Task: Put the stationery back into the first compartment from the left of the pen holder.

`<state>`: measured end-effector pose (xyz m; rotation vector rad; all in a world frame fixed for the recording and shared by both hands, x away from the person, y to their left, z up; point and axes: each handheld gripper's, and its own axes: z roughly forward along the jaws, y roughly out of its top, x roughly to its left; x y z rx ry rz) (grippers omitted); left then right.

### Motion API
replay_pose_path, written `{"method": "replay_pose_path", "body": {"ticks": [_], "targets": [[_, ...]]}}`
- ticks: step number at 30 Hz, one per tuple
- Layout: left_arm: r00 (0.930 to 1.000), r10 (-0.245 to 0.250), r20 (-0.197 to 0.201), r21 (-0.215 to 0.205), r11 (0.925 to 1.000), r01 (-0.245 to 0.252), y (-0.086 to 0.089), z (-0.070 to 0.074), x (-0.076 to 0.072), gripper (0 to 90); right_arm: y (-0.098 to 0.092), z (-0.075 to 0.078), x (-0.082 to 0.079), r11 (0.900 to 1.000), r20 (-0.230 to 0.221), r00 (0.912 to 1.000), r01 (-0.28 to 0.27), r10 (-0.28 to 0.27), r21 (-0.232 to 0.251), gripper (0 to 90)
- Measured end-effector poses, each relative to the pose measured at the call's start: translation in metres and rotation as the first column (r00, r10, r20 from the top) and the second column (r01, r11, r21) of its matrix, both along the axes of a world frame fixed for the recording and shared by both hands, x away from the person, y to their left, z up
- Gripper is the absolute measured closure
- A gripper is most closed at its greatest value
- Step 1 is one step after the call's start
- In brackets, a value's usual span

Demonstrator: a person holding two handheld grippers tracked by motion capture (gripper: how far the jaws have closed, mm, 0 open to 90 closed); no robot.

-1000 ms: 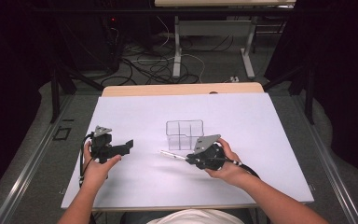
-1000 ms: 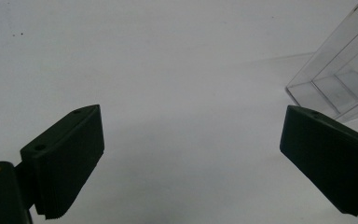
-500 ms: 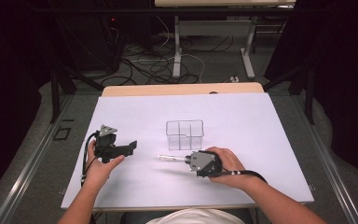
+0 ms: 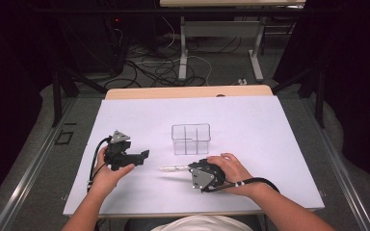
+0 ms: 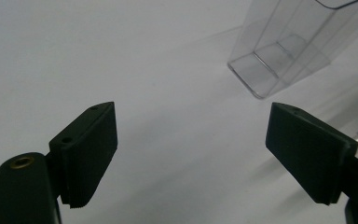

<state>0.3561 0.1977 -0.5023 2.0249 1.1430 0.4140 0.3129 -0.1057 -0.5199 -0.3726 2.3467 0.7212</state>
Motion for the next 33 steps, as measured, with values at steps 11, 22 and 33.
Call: {"method": "replay_pose_path", "body": {"ticks": [11,22,33], "targets": [[0.9771,-0.211,-0.028,0.021,0.9771,0.212,-0.024,0.002,-0.008,32.1,0.005,-0.003,-0.001,0.999,0.004,0.9987,-0.052,0.052,0.004,80.6],[0.9349,-0.355,0.001,0.073,0.9325,0.354,-0.044,0.004,-0.018,36.9,0.015,-0.003,-0.004,0.995,0.016,0.9952,-0.096,0.097,-0.004,80.6],[0.8838,-0.462,-0.074,0.133,0.8739,0.468,-0.055,-0.001,-0.018,51.7,0.018,-0.004,-0.006,0.995,0.014,0.9952,-0.097,0.097,-0.001,80.6]]}}
